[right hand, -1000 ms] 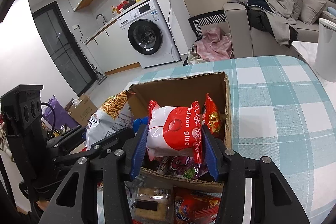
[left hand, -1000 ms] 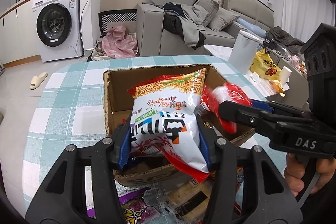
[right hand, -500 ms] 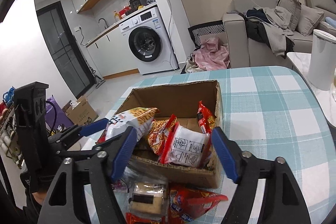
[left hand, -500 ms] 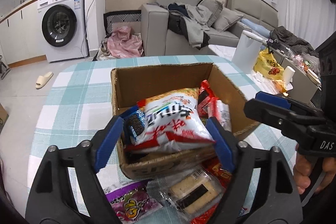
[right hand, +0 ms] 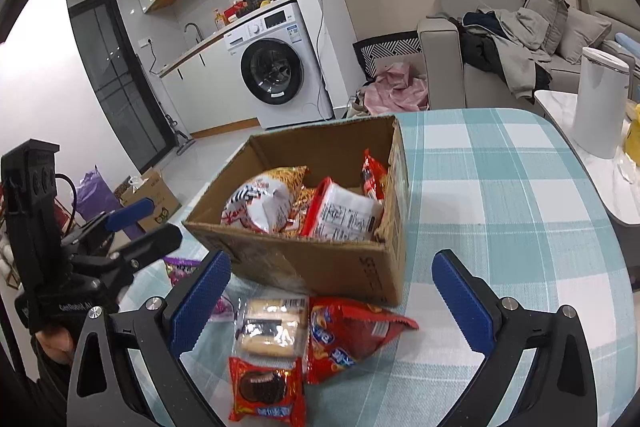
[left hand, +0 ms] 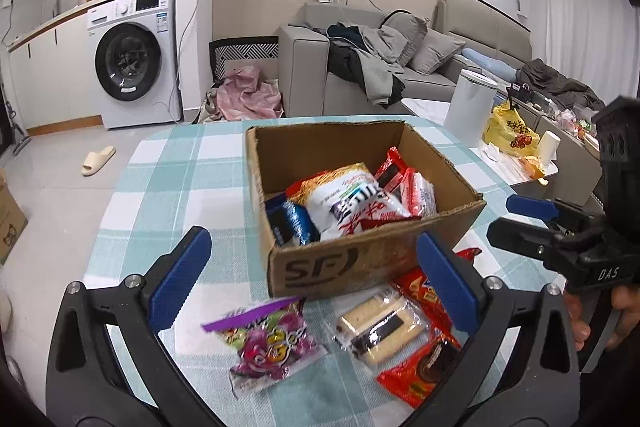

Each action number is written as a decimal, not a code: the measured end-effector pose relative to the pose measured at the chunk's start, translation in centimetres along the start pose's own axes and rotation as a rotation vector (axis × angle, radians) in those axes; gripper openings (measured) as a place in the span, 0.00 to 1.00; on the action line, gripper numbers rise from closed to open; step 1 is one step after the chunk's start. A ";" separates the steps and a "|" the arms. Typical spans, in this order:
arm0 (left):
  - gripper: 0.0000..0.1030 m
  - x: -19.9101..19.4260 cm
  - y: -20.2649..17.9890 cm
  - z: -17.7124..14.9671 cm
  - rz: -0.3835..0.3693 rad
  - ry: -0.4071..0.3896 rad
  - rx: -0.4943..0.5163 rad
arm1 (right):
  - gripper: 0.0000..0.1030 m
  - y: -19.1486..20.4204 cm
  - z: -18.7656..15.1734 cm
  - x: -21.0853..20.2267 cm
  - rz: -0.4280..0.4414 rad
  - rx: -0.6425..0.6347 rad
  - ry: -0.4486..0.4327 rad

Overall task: Organize snacks
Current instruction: 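Lower both packs into the box and open both tools, then withdraw both tools from the box toward the remaining snacks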

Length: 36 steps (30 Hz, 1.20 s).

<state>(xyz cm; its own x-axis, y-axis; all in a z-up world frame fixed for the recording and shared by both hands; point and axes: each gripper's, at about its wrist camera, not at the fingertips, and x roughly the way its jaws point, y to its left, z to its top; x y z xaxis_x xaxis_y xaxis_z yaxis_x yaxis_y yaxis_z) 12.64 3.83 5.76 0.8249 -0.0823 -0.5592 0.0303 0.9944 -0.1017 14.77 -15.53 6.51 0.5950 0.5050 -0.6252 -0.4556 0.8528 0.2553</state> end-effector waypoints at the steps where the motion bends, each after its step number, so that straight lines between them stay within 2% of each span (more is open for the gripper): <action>1: 0.99 -0.3 0.2 -0.3 0.001 0.003 -0.002 | 1.00 0.0 -0.3 0.0 -0.003 -0.002 0.006; 9: 0.99 -1.0 1.6 -2.0 0.014 0.017 -0.028 | 1.00 -0.5 -1.6 0.4 -0.007 -0.013 0.046; 31: 0.99 2.9 1.9 -3.7 0.054 0.130 -0.009 | 1.00 -1.8 -3.2 4.2 -0.025 0.038 0.159; 36: 0.99 4.0 2.4 -4.2 0.064 0.171 -0.033 | 1.00 -2.1 -3.8 5.3 -0.031 0.051 0.186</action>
<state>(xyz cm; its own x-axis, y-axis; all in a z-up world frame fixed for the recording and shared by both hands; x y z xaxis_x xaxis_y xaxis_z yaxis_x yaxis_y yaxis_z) 13.64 5.59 -0.23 0.7165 -0.0324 -0.6968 -0.0396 0.9954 -0.0870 16.36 -15.11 -0.09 0.4733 0.4491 -0.7578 -0.4019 0.8756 0.2679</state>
